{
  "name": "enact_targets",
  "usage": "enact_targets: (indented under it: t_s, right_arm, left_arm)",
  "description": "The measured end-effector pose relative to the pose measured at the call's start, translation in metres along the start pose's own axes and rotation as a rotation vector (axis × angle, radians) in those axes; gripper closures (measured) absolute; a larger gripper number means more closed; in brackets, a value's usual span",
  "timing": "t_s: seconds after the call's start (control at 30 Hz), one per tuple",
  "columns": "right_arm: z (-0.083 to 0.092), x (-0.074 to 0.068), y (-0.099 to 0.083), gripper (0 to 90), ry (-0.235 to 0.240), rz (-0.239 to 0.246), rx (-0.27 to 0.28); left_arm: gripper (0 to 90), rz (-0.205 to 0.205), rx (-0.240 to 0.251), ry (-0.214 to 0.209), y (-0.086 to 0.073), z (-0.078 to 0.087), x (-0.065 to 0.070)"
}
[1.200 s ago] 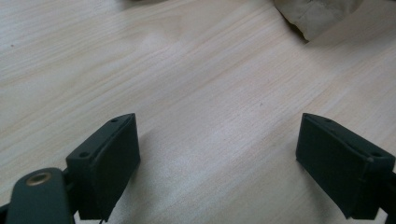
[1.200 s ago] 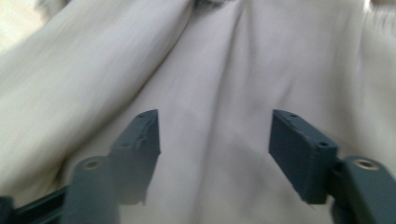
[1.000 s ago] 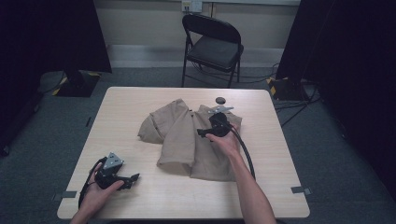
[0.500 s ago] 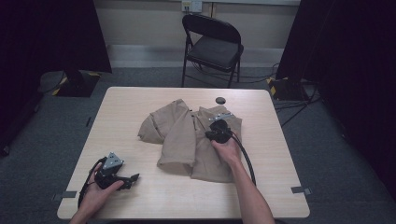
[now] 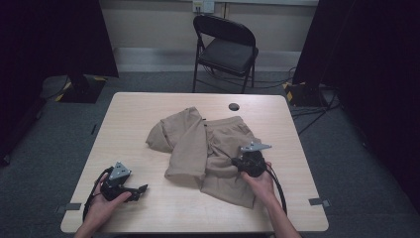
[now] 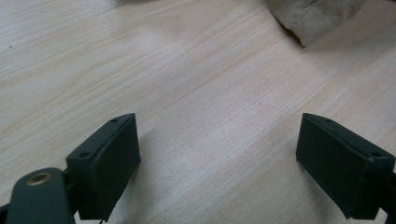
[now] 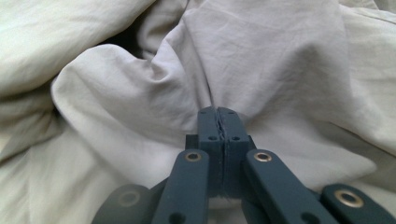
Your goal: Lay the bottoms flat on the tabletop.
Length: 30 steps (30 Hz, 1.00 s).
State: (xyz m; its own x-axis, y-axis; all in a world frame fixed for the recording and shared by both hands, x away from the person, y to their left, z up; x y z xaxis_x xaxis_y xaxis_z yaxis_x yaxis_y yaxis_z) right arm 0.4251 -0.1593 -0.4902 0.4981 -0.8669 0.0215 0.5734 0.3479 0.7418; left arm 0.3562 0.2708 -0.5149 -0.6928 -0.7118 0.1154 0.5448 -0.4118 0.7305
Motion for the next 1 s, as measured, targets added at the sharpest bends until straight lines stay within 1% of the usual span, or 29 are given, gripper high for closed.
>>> enact_targets:
  t_s: [0.07,0.13,0.2,0.27,0.3,0.33,0.37,0.4,0.43,0.47,0.5,0.57,0.6,0.63,0.67,0.7,0.73,0.8,0.83,0.9,0.93,1.0]
  right_arm:
    - [0.009,-0.005,-0.012,90.0,0.013,0.004,-0.009]
    - [0.013,-0.009,-0.019,90.0,0.019,0.019,-0.016]
    - [0.018,-0.013,-0.028,90.0,0.028,0.015,-0.017]
    - [0.022,-0.016,-0.036,90.0,0.026,0.01,-0.013]
    - [0.023,-0.017,-0.039,90.0,0.02,0.015,-0.013]
    - [0.023,-0.018,-0.042,90.0,0.016,0.015,-0.002]
    - [0.024,-0.017,-0.043,89.8,0.024,0.009,-0.003]
    - [0.025,-0.017,-0.043,88.8,0.024,0.012,-0.003]
    - [0.025,-0.018,-0.043,81.7,0.023,0.012,-0.002]
    - [0.025,-0.018,-0.042,74.9,0.033,0.016,0.002]
    - [0.026,-0.019,-0.041,70.1,0.045,0.019,0.009]
    - [0.031,-0.017,-0.036,62.2,0.065,-0.006,0.037]
    - [0.035,-0.015,-0.033,60.0,0.057,-0.017,0.051]
    - [0.038,-0.013,-0.03,57.6,0.056,-0.021,0.064]
    - [0.041,-0.01,-0.026,55.7,0.056,-0.026,0.078]
    - [0.042,-0.008,-0.023,53.7,0.053,-0.036,0.09]
    - [0.043,-0.005,-0.019,51.6,0.044,-0.037,0.098]
    - [0.042,-0.001,-0.012,48.4,0.024,-0.046,0.115]
    - [0.039,0.001,-0.009,45.8,0.012,-0.048,0.123]
    - [0.028,0.005,-0.007,45.8,-0.019,-0.042,0.108]
    - [0.023,0.006,-0.009,45.7,-0.034,-0.035,0.09]
    - [0.014,0.006,-0.012,45.7,-0.033,-0.032,0.061]
  left_arm:
    - [12.8,0.004,0.003,0.002,0.0,0.0,0.0]
    - [12.8,0.001,-0.001,0.0,0.0,0.0,0.0]
    - [12.8,0.0,-0.002,0.0,0.0,0.0,0.0]
    - [12.8,0.0,-0.002,0.0,0.0,0.0,0.0]
    - [12.8,-0.005,-0.001,0.001,0.0,0.0,0.0]
    - [12.8,-0.007,-0.002,0.001,0.0,0.0,0.0]
    - [12.8,-0.005,-0.001,0.001,0.0,0.0,0.0]
    - [12.8,-0.004,0.0,0.001,0.0,0.0,0.0]
    - [12.9,-0.006,-0.001,0.003,0.0,0.0,0.0]
    - [13.1,-0.004,0.0,0.005,0.0,0.0,0.0]
    - [13.5,0.004,0.002,0.006,0.0,0.0,0.0]
    - [16.9,0.028,0.01,-0.005,0.001,0.001,-0.002]
    - [18.2,0.037,0.002,-0.019,0.003,0.003,-0.005]
    - [19.5,0.059,0.01,-0.036,0.005,0.003,-0.006]
    - [20.5,0.071,0.015,-0.049,0.007,0.003,-0.008]
    - [21.4,0.086,0.021,-0.059,0.009,0.003,-0.009]
    - [21.4,0.092,0.024,-0.061,0.011,0.002,-0.01]
    - [21.8,0.091,0.01,-0.062,0.016,-0.001,-0.009]
    - [22.8,0.071,-0.005,-0.047,0.021,-0.002,-0.01]
    - [24.5,0.075,0.003,-0.044,0.03,-0.004,-0.011]
    - [24.5,0.082,0.028,-0.054,0.038,-0.006,-0.011]
    - [24.5,0.078,0.057,-0.058,0.052,-0.007,-0.011]
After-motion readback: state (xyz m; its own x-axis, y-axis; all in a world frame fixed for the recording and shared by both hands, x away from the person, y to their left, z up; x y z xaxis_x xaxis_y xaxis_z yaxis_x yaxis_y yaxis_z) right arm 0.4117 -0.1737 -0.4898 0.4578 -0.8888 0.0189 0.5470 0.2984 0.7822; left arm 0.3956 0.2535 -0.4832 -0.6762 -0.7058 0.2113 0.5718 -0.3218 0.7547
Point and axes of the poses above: each handheld gripper's, and its own axes: z roughly backward along the jaws, y roughly out of its top, x roughly to its right, the point moved 2 cm from there along -z, roughly forward along the jaws, and after that the axes turned 10 degrees about -y, right-handed, at the moved point
